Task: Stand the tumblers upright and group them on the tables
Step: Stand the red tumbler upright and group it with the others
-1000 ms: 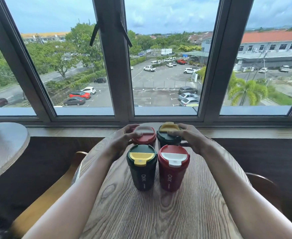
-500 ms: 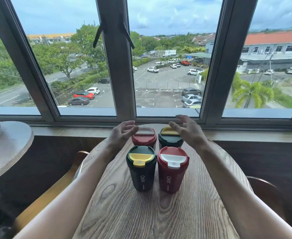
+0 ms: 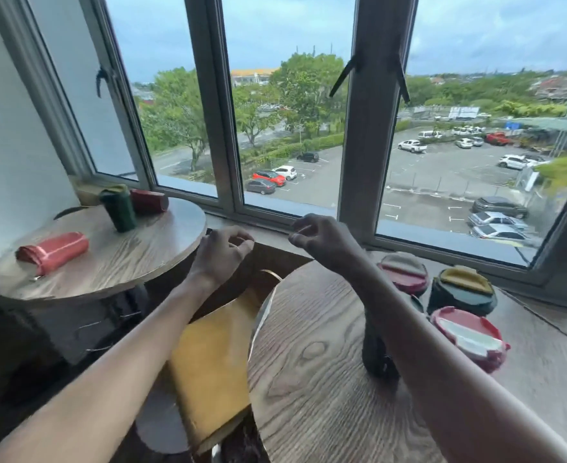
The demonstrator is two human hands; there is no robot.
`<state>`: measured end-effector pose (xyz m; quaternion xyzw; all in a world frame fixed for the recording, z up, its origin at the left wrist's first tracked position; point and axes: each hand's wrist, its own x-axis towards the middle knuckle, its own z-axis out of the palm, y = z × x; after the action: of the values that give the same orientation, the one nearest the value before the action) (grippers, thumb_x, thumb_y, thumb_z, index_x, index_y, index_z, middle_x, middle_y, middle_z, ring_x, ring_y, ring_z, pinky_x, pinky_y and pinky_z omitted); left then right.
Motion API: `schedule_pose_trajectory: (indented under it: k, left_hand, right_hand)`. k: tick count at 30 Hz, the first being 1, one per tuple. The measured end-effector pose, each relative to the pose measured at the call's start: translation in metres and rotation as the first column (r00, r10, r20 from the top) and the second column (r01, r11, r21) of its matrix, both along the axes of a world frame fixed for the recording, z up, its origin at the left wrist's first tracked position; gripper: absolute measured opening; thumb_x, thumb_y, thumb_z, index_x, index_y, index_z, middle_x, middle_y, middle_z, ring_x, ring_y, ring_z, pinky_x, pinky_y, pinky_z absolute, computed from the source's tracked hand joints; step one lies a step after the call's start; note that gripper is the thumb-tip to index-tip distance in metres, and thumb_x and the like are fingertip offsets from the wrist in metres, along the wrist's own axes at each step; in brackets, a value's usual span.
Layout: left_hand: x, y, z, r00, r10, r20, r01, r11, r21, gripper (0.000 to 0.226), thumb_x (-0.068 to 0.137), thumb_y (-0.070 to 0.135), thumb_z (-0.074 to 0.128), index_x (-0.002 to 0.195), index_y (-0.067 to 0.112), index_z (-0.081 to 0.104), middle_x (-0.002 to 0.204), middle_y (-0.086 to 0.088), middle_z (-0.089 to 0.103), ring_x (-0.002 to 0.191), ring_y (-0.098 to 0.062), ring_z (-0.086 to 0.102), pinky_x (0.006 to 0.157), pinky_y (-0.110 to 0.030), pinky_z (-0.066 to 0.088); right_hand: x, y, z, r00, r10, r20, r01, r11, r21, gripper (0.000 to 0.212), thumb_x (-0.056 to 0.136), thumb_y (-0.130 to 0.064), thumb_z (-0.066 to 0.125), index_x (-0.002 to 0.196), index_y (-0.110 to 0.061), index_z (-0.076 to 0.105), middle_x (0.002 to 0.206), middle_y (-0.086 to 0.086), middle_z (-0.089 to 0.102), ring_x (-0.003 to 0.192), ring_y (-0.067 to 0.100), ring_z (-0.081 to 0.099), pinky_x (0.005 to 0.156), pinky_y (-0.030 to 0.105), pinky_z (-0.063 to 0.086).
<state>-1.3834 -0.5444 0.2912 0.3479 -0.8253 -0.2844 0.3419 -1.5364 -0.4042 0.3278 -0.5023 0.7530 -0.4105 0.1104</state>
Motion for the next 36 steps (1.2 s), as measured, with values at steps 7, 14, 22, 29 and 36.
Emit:
schedule_pose_trajectory:
  k: [7, 14, 22, 29, 36]
  left_hand:
    - [0.156, -0.077, 0.000, 0.972, 0.234, 0.033, -0.235, 0.972, 0.020, 0.008, 0.081, 0.022, 0.068, 0.081, 0.025, 0.075, 0.076, 0.002, 0.070, 0.079, -0.021, 0.069, 0.075, -0.027, 0.052]
    - [0.275, -0.141, -0.015, 0.906, 0.419, 0.054, -0.421, 0.906, 0.034, 0.006, 0.084, 0.017, 0.070, 0.085, 0.020, 0.076, 0.085, -0.003, 0.076, 0.084, -0.024, 0.071, 0.081, -0.035, 0.056]
    - [0.336, -0.246, -0.037, 0.884, 0.467, 0.037, -0.468, 0.884, 0.017, 0.011, 0.084, 0.015, 0.069, 0.089, 0.021, 0.077, 0.089, 0.003, 0.075, 0.080, -0.015, 0.068, 0.077, -0.027, 0.055]
    - [0.348, -0.386, -0.042, 0.889, 0.456, 0.039, -0.457, 0.890, 0.011, 0.011, 0.086, 0.016, 0.066, 0.092, 0.021, 0.074, 0.094, 0.003, 0.074, 0.085, -0.015, 0.068, 0.076, -0.027, 0.055]
    - [0.331, -0.515, -0.042, 0.951, 0.302, 0.065, -0.307, 0.948, 0.084, 0.012, 0.085, 0.017, 0.066, 0.093, 0.018, 0.074, 0.096, 0.001, 0.074, 0.086, -0.017, 0.068, 0.079, -0.030, 0.056]
  right_hand:
    - [0.127, -0.113, -0.011, 0.975, 0.206, 0.086, -0.206, 0.978, -0.018, 0.025, 0.087, -0.022, 0.066, 0.109, -0.014, 0.071, 0.090, 0.000, 0.069, 0.070, 0.001, 0.060, 0.057, 0.003, 0.041]
    - [0.232, -0.211, -0.029, 0.926, 0.330, 0.185, -0.326, 0.944, -0.054, 0.020, 0.087, -0.020, 0.069, 0.104, -0.011, 0.073, 0.082, 0.003, 0.071, 0.073, 0.012, 0.065, 0.055, 0.014, 0.044]
    - [0.277, -0.327, -0.053, 0.901, 0.357, 0.247, -0.349, 0.934, -0.078, 0.017, 0.088, -0.014, 0.068, 0.103, -0.007, 0.072, 0.084, 0.008, 0.071, 0.074, 0.016, 0.062, 0.066, 0.025, 0.045]
    - [0.284, -0.467, -0.074, 0.916, 0.288, 0.278, -0.266, 0.957, -0.117, 0.017, 0.086, -0.012, 0.069, 0.102, -0.007, 0.070, 0.084, 0.011, 0.072, 0.071, 0.021, 0.065, 0.080, 0.046, 0.055]
    - [0.285, -0.571, -0.082, 0.945, 0.160, 0.284, -0.138, 0.986, -0.095, 0.011, 0.083, -0.018, 0.071, 0.094, -0.017, 0.073, 0.082, 0.008, 0.075, 0.074, 0.025, 0.071, 0.081, 0.052, 0.058]
